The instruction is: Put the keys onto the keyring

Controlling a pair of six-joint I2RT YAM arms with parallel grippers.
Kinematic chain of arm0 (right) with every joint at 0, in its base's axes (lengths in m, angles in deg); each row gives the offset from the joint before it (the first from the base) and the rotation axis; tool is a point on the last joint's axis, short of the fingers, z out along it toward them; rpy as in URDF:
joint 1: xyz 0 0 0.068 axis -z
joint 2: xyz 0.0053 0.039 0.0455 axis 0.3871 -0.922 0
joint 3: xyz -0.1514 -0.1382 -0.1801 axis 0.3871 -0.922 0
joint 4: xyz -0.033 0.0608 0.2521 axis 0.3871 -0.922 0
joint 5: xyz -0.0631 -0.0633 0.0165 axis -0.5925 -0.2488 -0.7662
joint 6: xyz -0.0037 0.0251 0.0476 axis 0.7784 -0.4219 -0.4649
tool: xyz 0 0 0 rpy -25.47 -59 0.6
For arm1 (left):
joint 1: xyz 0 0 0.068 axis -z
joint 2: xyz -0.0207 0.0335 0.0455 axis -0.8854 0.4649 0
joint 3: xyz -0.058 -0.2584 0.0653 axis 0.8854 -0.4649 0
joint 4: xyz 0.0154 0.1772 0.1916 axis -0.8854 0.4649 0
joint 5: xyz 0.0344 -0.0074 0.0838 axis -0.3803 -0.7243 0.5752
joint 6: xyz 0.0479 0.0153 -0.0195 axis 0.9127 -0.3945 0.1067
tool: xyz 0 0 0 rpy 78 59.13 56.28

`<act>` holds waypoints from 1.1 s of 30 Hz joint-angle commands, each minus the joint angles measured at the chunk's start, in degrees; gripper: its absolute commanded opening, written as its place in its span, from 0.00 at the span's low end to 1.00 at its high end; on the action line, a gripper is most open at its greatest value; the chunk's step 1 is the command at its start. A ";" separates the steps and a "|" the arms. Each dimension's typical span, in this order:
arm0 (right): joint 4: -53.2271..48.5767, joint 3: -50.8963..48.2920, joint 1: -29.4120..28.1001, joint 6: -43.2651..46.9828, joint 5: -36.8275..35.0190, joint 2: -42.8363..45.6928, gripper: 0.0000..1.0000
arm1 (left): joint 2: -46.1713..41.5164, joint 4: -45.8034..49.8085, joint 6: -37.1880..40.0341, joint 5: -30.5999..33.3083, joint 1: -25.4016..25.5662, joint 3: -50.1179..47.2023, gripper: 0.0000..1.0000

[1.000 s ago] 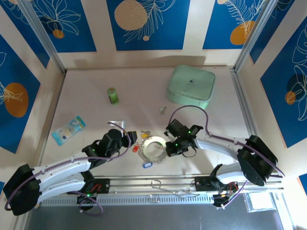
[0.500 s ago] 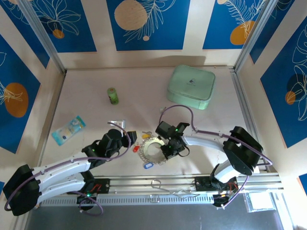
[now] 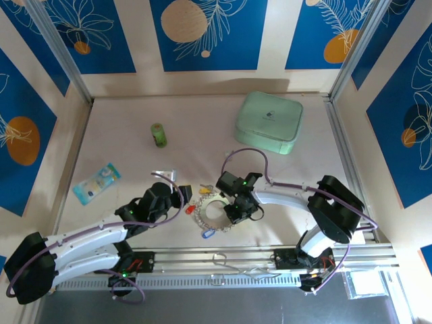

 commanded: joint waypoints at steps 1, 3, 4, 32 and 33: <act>0.32 1.05 -0.27 -0.29 1.48 -0.98 0.16 | -0.41 -0.30 1.35 1.40 0.36 -0.61 0.58; 0.50 1.00 -0.19 -0.37 1.79 -0.95 0.14 | -0.40 -0.22 1.42 1.40 0.36 -0.61 0.58; 0.63 0.89 -0.13 -0.45 1.95 -0.76 0.13 | -0.37 -0.30 1.40 1.44 0.36 -0.61 0.58; 20.80 -4.48 1.40 21.49 -5.64 23.57 0.00 | -12.95 7.15 17.48 5.00 -0.15 3.76 0.62; 22.14 -4.75 2.05 22.57 -4.36 24.38 0.00 | -13.30 7.75 18.96 5.11 -0.35 4.51 0.62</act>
